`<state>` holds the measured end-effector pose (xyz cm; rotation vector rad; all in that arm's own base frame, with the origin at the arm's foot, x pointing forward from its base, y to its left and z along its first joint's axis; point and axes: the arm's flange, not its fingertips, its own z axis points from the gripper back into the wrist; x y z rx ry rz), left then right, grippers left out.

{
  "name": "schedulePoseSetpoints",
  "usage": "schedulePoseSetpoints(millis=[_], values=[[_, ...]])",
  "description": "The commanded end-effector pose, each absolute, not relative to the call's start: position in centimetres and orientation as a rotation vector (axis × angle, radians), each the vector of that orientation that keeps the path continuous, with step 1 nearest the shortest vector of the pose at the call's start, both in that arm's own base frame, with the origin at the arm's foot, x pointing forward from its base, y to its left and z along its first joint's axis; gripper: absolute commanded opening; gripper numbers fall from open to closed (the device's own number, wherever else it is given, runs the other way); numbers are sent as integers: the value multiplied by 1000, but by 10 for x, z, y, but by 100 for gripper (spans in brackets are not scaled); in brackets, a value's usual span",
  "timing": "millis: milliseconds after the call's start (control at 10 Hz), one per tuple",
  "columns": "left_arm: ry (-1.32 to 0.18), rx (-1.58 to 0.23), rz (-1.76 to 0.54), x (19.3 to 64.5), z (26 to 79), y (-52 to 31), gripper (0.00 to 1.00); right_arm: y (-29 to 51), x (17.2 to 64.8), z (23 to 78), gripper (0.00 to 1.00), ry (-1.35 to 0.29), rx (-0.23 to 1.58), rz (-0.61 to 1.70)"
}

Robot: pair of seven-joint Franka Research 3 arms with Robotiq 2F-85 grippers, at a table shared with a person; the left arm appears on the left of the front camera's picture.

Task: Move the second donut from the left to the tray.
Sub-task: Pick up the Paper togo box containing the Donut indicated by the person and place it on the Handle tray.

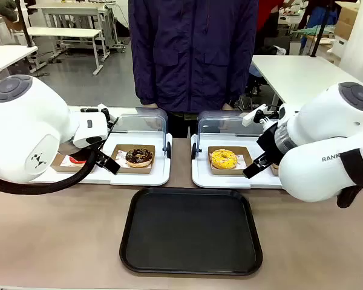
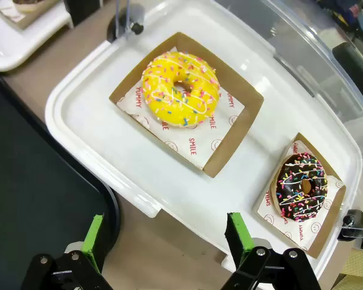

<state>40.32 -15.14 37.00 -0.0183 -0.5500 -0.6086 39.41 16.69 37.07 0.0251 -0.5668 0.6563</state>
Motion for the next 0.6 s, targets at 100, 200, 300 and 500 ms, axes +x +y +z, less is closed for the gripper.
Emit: schedulePoseSetpoints(millis=[100, 200, 300, 500], values=[[-550, -18, -609, 403, 370, -151, 100, 167, 394, 371, 100, -567, 25, 656], [-550, -18, -609, 403, 370, -151, 100, 167, 394, 371, 100, -567, 25, 656], [-550, -18, -609, 403, 370, -151, 100, 167, 394, 371, 100, -567, 25, 656], [-550, -18, -609, 403, 370, -151, 100, 167, 394, 371, 100, -567, 25, 656]])
